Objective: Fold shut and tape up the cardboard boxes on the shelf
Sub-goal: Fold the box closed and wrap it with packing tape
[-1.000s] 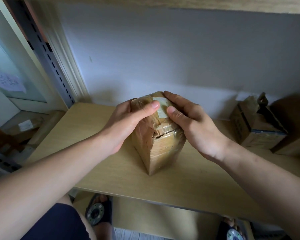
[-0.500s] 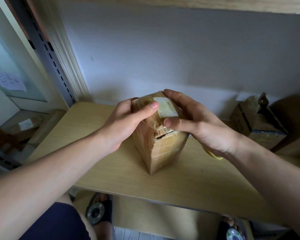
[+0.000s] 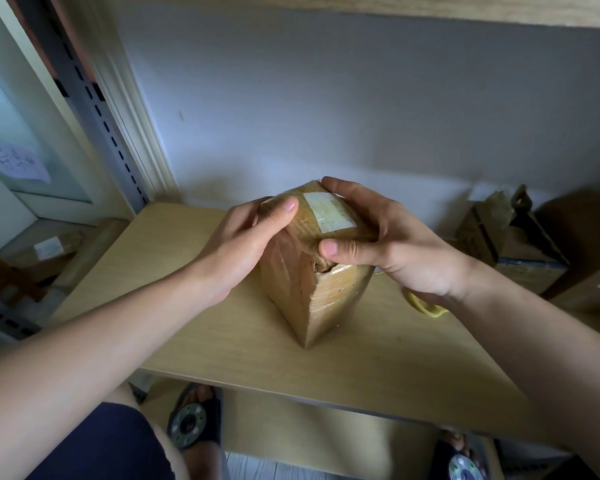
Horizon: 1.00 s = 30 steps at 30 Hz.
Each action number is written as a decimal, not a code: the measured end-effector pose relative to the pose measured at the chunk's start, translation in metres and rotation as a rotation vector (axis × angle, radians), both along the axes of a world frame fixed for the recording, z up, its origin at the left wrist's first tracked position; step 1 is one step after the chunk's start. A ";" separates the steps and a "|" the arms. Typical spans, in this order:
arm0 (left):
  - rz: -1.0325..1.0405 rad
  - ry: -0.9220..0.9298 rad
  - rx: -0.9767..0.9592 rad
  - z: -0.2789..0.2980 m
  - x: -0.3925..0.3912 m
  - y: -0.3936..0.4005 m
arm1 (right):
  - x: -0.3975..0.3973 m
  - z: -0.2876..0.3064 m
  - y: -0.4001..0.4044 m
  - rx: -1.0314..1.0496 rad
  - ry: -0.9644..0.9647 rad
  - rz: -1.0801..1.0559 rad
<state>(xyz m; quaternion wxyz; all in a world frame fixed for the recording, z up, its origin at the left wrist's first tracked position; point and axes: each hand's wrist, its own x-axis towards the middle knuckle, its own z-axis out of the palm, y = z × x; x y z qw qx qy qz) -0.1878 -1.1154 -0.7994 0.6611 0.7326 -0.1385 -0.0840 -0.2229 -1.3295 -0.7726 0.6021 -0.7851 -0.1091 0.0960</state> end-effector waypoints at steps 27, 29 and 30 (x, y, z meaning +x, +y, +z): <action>-0.051 -0.109 0.092 -0.005 0.007 0.004 | -0.025 0.024 0.021 -0.683 -0.267 -0.167; -0.075 -0.101 0.072 -0.008 0.010 0.002 | -0.029 0.022 0.028 -0.759 -0.282 -0.204; -0.092 -0.102 0.057 -0.008 0.009 0.002 | -0.030 0.021 0.031 -0.789 -0.284 -0.227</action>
